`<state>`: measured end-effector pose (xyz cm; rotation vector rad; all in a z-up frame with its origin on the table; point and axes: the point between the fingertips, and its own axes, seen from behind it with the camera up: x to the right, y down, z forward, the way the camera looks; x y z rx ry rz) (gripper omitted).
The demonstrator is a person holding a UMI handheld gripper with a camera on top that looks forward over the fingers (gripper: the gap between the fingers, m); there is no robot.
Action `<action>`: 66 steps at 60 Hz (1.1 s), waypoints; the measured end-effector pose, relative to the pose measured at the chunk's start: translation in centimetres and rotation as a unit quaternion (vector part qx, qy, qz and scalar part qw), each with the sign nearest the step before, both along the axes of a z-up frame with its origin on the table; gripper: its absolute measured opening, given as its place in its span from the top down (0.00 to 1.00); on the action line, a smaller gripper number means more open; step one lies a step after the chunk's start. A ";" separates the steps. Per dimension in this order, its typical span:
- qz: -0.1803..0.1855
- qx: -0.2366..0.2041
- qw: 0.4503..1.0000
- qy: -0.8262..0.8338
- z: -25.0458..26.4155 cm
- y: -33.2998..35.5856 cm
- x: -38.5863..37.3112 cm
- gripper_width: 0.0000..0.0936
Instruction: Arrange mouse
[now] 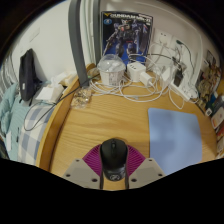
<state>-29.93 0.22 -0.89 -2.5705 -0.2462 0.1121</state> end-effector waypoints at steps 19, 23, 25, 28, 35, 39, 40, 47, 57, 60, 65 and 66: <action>-0.053 0.136 0.989 0.003 17.0 3.3 4.5 0.70; -0.070 0.161 0.984 -0.009 20.6 4.4 7.5 0.70; -0.080 0.172 0.982 -0.016 21.8 5.2 9.1 0.70; -0.090 0.182 0.979 -0.025 22.9 6.2 12.0 0.70; -0.112 0.176 0.977 -0.033 21.8 8.1 17.6 0.70; -0.117 0.160 0.980 -0.036 19.5 8.9 20.2 0.70; -0.117 0.154 0.980 -0.036 18.8 9.1 20.7 0.70; -0.113 0.110 0.987 -0.034 13.3 9.5 22.8 0.70; -0.092 0.060 0.994 -0.015 6.4 9.4 22.6 0.70; -0.089 0.049 0.995 -0.010 4.8 9.3 22.4 0.70; -0.083 0.030 0.996 -0.007 2.7 9.0 22.1 0.69; -0.081 0.027 0.996 -0.008 2.4 8.9 22.1 0.70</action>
